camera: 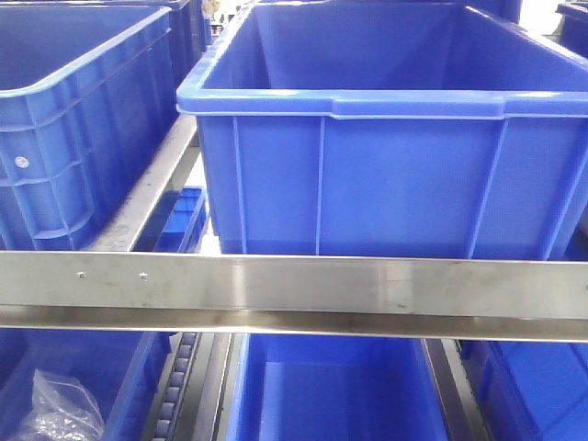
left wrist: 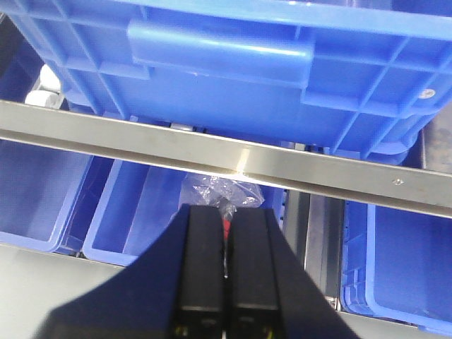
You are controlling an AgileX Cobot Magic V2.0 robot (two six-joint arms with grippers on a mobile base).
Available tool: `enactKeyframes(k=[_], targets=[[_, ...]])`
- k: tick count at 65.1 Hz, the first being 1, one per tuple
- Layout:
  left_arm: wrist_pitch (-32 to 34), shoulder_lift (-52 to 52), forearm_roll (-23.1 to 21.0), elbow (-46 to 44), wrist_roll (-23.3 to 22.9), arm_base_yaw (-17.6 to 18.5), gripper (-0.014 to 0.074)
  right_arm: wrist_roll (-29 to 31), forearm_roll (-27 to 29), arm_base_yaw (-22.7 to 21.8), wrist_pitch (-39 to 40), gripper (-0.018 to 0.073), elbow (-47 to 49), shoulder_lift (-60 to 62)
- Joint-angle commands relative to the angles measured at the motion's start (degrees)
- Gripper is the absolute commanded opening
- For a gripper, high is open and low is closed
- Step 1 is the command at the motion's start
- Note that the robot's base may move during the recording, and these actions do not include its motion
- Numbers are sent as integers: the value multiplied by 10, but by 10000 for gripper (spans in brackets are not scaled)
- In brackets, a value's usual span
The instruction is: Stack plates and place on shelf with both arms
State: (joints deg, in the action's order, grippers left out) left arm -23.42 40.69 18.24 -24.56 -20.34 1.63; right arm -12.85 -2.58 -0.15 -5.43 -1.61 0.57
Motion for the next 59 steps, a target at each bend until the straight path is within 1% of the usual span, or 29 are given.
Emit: enactKeyframes(k=[1,20,59], targets=[[36,-2,6,-16,-5,-1,82,2,-1,-4,50,48,-1,10],[36,-2,6,-16,-5,-1,82,2,-1,-4,62,48,-1,10],[36,-2,6,-16,-5,-1,82,6,-1,-4,57,48,-1,10]])
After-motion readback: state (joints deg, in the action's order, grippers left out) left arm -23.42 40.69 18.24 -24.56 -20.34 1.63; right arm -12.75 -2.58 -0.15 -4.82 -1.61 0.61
